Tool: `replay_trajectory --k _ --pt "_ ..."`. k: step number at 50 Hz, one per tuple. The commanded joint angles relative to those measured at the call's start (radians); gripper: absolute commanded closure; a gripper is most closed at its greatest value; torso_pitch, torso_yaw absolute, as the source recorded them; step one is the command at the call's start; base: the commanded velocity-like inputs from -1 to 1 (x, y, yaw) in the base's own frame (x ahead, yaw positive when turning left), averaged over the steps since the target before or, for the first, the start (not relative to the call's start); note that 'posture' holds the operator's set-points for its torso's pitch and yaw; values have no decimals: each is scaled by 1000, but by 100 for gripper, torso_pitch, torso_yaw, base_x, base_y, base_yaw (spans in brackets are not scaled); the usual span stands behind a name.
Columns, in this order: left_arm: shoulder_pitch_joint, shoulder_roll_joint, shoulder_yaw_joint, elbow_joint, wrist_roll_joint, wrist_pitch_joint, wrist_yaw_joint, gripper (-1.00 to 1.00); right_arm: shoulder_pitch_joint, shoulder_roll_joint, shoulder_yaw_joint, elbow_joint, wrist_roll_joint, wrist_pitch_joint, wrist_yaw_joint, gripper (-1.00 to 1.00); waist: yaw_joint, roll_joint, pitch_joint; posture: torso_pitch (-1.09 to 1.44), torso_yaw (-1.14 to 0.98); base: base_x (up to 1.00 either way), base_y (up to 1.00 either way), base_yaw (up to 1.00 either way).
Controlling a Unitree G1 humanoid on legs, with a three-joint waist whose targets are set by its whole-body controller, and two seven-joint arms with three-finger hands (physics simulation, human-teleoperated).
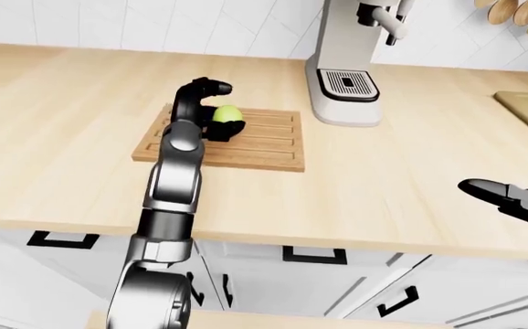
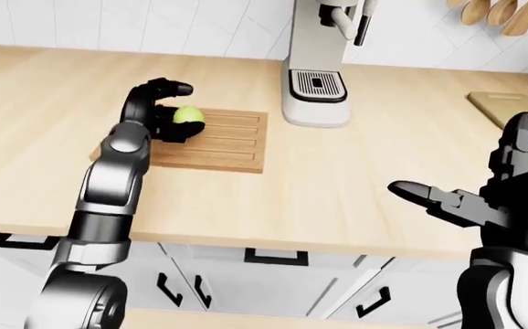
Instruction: Place the lime and the date on separate cutting boards.
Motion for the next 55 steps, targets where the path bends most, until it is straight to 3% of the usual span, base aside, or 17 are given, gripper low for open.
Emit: replay_trajectory --k 1,9,13,18,23,30,38,46,49,51,55 --pt "-37 7 2 -55 14 -18 -2 -34 -16 -16 -7 -27 0 -27 -1 -100 0 -3 -24 0 0 0 0 0" --pt "-36 7 4 -109 30 14 -28 -44 -15 -19 -9 -24 2 -30 -1 -100 -1 -2 -23 0 0 0 0 0" --pt "0 19 24 -312 22 130 -68 -47 -16 -24 -14 -28 5 -24 -1 -100 -4 0 -20 0 0 0 0 0" --pt "81 65 45 -670 25 346 -145 -67 -30 -39 -19 -48 15 4 -10 -100 -10 4 -12 0 0 0 0 0" --pt "135 113 82 -869 24 467 -195 -70 -39 -50 -30 -67 27 31 -16 -100 -9 9 -4 0 0 0 0 0" --pt "179 179 154 -1077 -20 605 -233 -91 -41 -71 -67 -70 54 45 -16 -100 -9 13 4 0 0 0 0 0" --pt "222 214 208 -1213 -70 682 -237 -100 -36 -82 -85 -78 71 50 -18 -100 -7 13 10 0 0 0 0 0" --pt "229 261 280 -1348 -116 789 -257 -100 -27 -107 -160 -101 141 79 -25 -100 -4 12 14 0 0 0 0 0" --pt "264 252 318 -1361 -130 764 -266 -100 -7 -110 -203 -99 176 73 -22 -100 -3 11 16 0 0 0 0 0" --pt "296 247 358 -1361 -140 736 -277 -100 12 -114 -241 -95 200 64 -15 -100 -1 10 16 0 0 0 0 0" --pt "427 229 522 -1361 -221 620 -307 -100 75 -127 -390 -68 288 32 21 -100 2 9 17 0 0 0 0 0"
